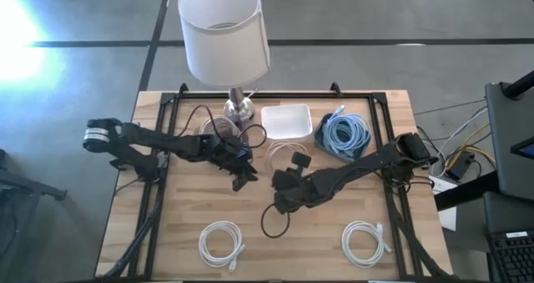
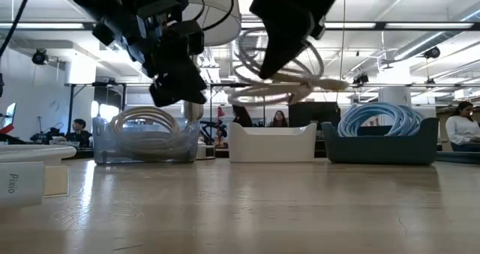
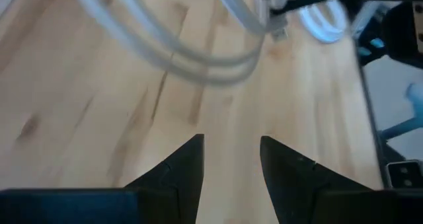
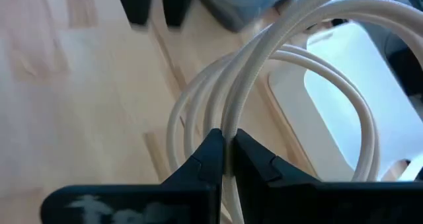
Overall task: Sort HDMI cables
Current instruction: Put the brown hdmi cable into the black bin
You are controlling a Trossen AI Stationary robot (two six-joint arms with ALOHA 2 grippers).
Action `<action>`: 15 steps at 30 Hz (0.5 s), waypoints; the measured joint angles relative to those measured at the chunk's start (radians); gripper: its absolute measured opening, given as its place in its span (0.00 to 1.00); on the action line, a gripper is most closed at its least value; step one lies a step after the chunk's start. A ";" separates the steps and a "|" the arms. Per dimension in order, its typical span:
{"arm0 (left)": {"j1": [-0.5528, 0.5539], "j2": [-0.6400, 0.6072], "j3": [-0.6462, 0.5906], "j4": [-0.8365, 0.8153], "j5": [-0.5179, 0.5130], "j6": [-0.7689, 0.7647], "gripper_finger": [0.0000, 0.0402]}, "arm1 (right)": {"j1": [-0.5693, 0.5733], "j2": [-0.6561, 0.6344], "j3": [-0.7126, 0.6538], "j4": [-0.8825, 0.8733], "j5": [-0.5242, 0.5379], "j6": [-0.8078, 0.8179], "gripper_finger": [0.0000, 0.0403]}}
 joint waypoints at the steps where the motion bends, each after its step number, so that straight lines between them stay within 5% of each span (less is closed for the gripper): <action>1: -0.001 0.012 0.000 0.031 0.014 0.001 0.38 | 0.001 -0.002 0.010 0.001 0.002 -0.010 0.05; 9: -0.001 0.077 0.000 0.283 0.219 0.010 0.33 | 0.030 -0.035 0.057 0.000 0.018 -0.059 0.05; 15: 0.002 0.053 0.000 0.342 0.219 0.022 0.26 | 0.045 -0.050 0.053 0.003 0.019 -0.025 0.05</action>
